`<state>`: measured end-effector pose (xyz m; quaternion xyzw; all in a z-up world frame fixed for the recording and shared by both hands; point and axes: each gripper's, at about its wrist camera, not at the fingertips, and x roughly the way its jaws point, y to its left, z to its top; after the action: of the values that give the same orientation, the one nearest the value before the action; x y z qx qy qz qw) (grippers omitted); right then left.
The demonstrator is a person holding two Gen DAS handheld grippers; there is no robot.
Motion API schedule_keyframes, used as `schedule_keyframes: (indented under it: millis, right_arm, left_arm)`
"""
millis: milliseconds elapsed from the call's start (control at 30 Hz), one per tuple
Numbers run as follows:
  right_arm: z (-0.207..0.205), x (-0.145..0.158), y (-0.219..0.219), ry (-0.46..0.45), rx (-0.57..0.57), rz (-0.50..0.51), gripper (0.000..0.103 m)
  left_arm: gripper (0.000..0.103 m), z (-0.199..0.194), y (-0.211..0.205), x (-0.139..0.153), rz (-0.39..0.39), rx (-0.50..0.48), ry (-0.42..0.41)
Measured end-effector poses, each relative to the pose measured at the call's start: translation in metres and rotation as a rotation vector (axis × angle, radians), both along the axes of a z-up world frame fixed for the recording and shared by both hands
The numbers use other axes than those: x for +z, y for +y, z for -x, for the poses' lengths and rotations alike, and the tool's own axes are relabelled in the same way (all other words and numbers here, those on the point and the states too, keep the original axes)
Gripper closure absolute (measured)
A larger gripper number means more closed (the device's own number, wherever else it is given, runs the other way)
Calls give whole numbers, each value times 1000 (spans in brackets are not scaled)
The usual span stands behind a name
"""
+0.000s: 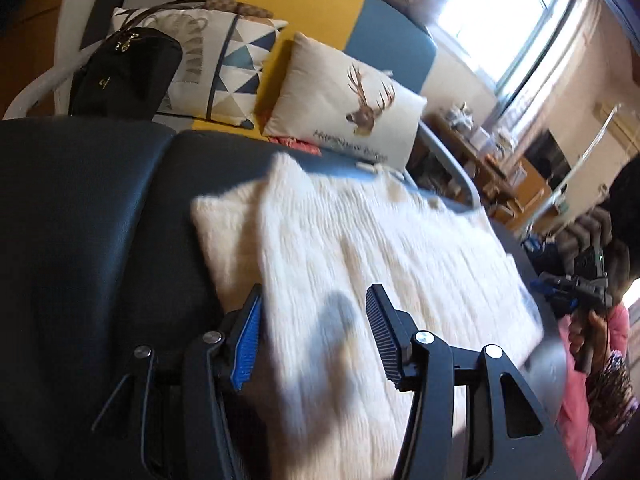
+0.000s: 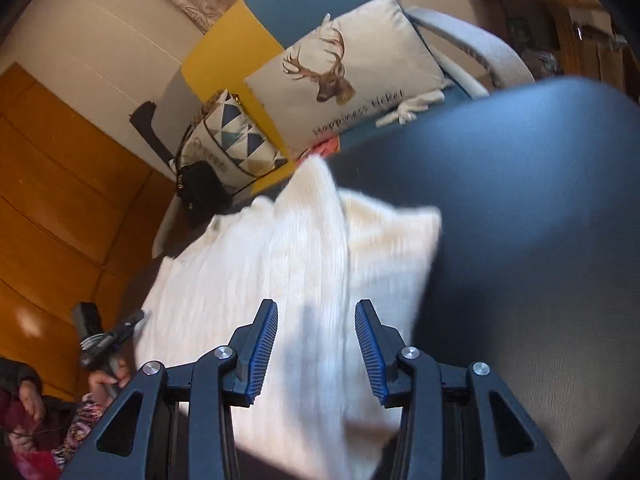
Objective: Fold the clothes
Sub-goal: 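Open both grippers and press the folded sweater bundle flat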
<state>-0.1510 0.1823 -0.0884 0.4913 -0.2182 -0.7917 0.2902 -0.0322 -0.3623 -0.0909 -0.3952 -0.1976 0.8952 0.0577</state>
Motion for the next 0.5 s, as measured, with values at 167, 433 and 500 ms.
schedule_keyframes:
  millis: [167, 433, 500]
  right_arm:
    - [-24, -11, 26, -37, -62, -1, 61]
    - [-62, -29, 28, -96, -21, 26, 61]
    - [-65, -34, 26, -111, -3, 37, 61]
  left_arm:
    - [49, -18, -9, 3, -61, 23, -13]
    - [49, -43, -8, -2, -171, -84, -28]
    - [49, -42, -3, -4, -174, -118, -34]
